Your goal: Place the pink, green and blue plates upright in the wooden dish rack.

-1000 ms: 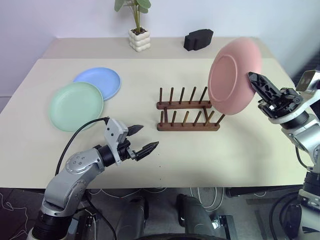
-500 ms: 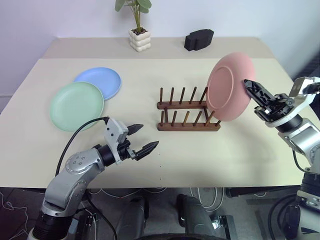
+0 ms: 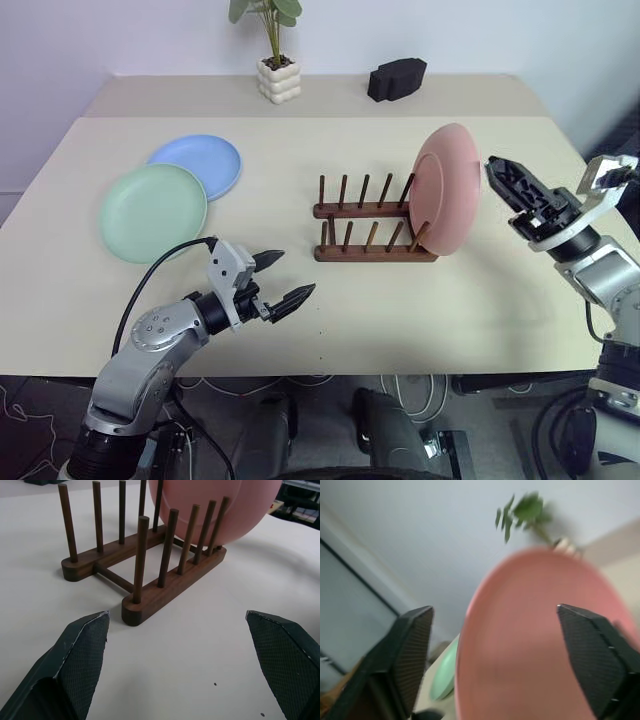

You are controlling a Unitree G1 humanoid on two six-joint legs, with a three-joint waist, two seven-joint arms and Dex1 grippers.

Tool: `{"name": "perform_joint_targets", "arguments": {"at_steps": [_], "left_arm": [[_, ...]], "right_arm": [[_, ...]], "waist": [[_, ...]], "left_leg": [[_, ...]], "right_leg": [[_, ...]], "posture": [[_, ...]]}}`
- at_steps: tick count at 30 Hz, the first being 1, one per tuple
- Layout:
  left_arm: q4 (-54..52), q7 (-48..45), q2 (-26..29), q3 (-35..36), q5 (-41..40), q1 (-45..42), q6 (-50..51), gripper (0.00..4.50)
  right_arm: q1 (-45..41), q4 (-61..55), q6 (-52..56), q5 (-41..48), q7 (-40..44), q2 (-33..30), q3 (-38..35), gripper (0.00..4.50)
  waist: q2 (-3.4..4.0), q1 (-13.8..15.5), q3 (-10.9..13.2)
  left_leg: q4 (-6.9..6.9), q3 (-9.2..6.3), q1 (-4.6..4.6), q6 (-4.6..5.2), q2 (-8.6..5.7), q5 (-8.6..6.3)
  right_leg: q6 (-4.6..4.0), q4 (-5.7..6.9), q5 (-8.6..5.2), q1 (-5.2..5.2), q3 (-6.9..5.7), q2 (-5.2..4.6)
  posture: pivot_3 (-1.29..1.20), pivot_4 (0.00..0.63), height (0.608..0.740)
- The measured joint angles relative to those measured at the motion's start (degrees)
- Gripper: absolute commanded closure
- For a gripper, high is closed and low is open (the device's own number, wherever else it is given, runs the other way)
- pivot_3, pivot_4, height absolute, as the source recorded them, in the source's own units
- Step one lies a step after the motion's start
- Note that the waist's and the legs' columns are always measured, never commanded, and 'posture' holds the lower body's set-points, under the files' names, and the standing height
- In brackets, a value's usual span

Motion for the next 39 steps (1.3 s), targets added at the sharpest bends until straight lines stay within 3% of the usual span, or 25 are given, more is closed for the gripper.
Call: {"name": "perform_joint_targets", "arguments": {"at_steps": [10, 16, 23, 27, 31, 39], "left_arm": [[1.83, 0.86, -1.45, 2.52, -0.34, -1.26, -1.27, 0.0], [3.83, 8.99, -1.77, 15.1, -3.74, -8.21, -0.71, 0.0], [12.9, 27.14, 1.24, 28.91, -0.39, -15.1, 5.31, 0.0], [19.52, 37.82, 2.0, 35.93, 2.4, -17.94, 9.94, 0.0], [24.79, 42.8, 2.43, 40.46, 3.09, -18.5, 13.89, 0.0], [34.35, 40.99, 2.11, 37.45, 3.1, -20.23, 17.61, 0.0]], "right_arm": [[-9.31, -1.88, -8.45, -9.09, 5.11, -5.73, 0.53, 0.53], [-14.22, -16.24, -14.33, -22.88, 14.02, -9.43, 17.79, 0.53], [-14.46, -17.38, -23.91, -39.19, 17.46, -4.44, 33.27, 0.53], [-14.25, -17.39, -26.46, -42.42, 18.54, -1.55, 36.35, 0.53], [-13.53, -17.44, -26.81, -43.16, 19.1, -0.37, 36.75, 0.53], [-13.21, -17.78, -26.8, -43.31, 19.48, 0.84, 36.7, 0.53]], "waist": [[0.06, -0.16, 0.0], [0.01, -0.12, -0.03], [-0.03, -0.01, -0.01], [-0.06, -0.02, -0.01], [-0.09, 0.13, -0.02], [-0.14, 0.1, -0.05]], "left_leg": [[-0.01, 0.01, 0.01, 0.0, 0.02, 0.0], [0.0, -0.07, 0.02, 0.0, 0.06, 0.0], [0.03, -0.12, -0.01, -0.01, -0.02, 0.0], [0.02, -0.2, 0.0, -0.02, -0.02, 0.0], [0.02, -0.21, 0.0, -0.05, -0.05, 0.01], [0.03, -0.19, 0.01, -0.11, -0.06, 0.04]], "right_leg": [[0.0, 0.03, 0.0, -0.02, 0.0, 0.03], [0.13, 0.11, 0.07, -0.07, -0.03, 0.09], [0.19, 0.1, 0.1, -0.07, -0.03, 0.06], [0.19, 0.13, 0.1, -0.08, -0.04, 0.06], [0.19, 0.15, 0.1, -0.08, -0.04, 0.05], [0.18, 0.26, 0.1, -0.12, -0.05, 0.05]], "posture": [[0.0, 0.15, 0.738], [0.0, 0.15, 0.738], [0.0, 0.15, 0.738], [0.0, 0.15, 0.738], [0.0, 0.15, 0.738], [0.0, 0.15, 0.738]]}}
